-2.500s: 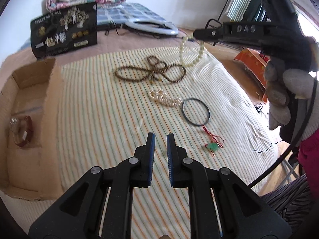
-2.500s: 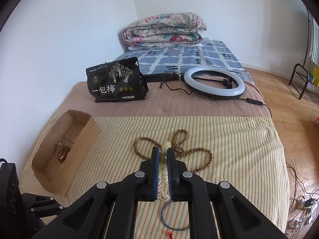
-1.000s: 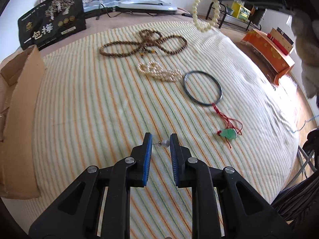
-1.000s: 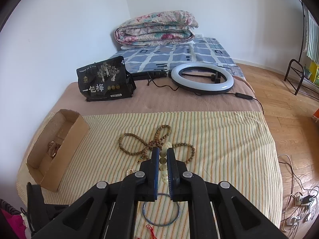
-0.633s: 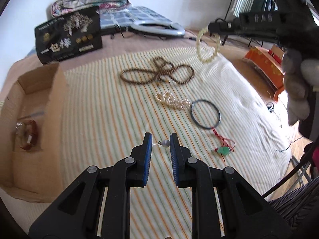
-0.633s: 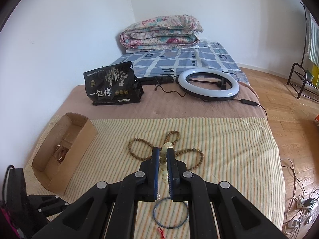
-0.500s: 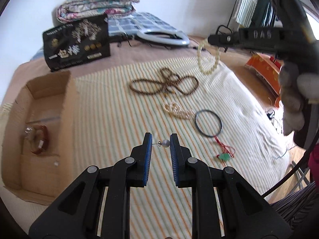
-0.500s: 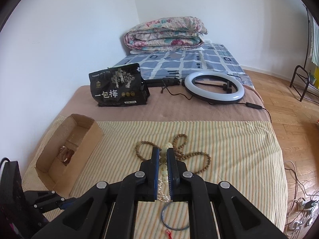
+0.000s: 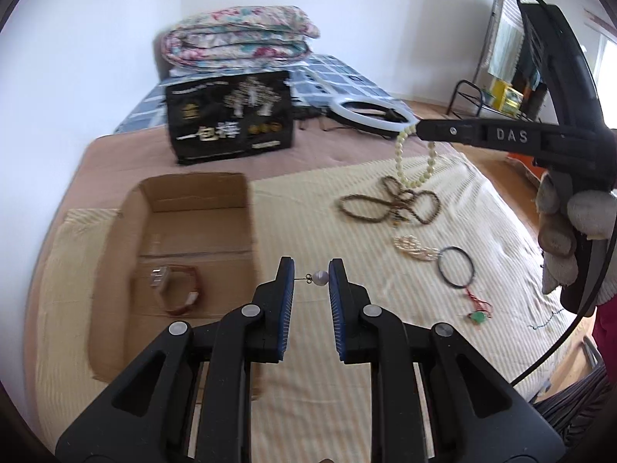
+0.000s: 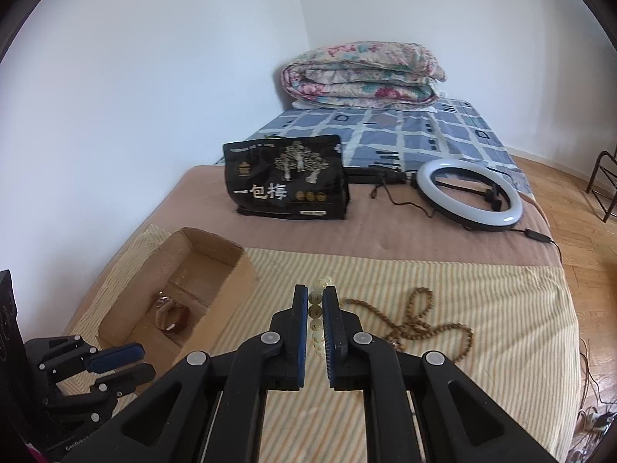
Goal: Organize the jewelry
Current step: 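Carry the pearl with the left tool and the bracelet with the right tool to the box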
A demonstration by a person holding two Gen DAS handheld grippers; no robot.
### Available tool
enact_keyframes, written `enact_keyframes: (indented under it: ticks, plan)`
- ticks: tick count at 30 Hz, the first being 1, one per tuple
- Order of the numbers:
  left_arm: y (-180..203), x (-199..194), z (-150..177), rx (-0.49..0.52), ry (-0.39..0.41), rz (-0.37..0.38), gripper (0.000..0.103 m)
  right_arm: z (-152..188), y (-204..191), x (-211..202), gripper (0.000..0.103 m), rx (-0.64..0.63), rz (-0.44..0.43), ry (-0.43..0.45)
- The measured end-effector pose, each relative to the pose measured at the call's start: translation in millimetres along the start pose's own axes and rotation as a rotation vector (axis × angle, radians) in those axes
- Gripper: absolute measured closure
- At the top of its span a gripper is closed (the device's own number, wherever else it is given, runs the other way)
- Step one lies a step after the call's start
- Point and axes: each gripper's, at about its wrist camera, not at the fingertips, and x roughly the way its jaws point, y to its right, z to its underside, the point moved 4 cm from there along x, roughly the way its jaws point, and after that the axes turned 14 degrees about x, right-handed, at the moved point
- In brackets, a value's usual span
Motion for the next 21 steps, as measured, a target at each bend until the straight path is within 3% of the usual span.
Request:
enact_keyframes:
  ticks: [9,21]
  plan:
    - [-46,-14,19,-0.079,0.001,-0.066,0.086,3,-50,23,0.098,-0.033,-0.050,-0.018]
    - [-76,-11,42,-0.133,-0.033,-0.093,0.086,14,-103,64,0.098,-0.076,-0.104,-0.055]
